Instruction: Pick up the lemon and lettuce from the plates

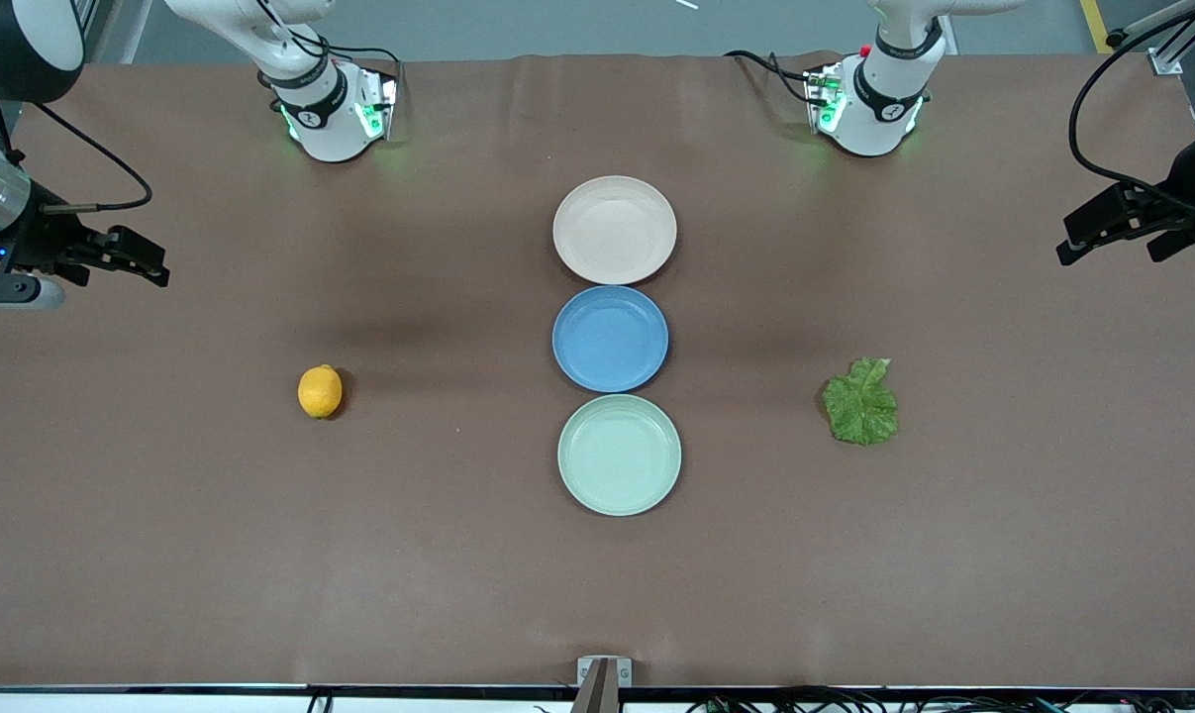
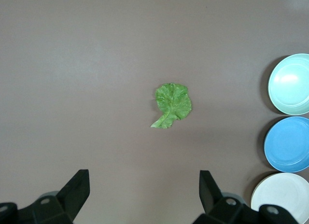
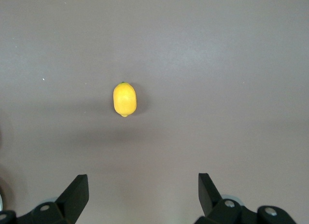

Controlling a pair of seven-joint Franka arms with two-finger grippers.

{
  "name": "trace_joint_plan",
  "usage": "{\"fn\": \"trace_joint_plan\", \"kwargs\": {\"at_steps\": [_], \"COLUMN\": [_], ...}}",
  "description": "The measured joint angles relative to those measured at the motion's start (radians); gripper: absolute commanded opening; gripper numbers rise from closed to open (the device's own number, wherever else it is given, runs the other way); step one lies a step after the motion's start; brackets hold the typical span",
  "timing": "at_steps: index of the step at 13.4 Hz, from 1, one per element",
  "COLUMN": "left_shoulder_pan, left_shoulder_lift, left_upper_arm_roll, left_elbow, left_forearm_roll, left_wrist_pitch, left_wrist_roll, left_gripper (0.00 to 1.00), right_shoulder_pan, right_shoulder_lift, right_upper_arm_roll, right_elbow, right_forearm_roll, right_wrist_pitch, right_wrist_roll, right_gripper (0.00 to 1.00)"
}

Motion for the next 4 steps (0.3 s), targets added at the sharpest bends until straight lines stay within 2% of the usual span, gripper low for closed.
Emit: {"fn": "trace_joint_plan", "kwargs": {"at_steps": [4], "left_shoulder_pan": [0.000], "left_shoulder_lift": [0.000], "left_upper_arm_roll": [0.000], "left_elbow": [0.000], "left_forearm_roll": [0.000], "left_wrist_pitch": [0.000], "left_wrist_roll": [0.000], "left_gripper": [1.00], "right_shoulder_pan": [0.000], "right_shoulder_lift": [-0.004], "right_upper_arm_roll": [0.003], "right_elbow": [0.000], "right_forearm_roll": [0.002], "right_wrist_pitch": [0.014], "right_wrist_roll": [0.000], "right_gripper": [1.00]}}
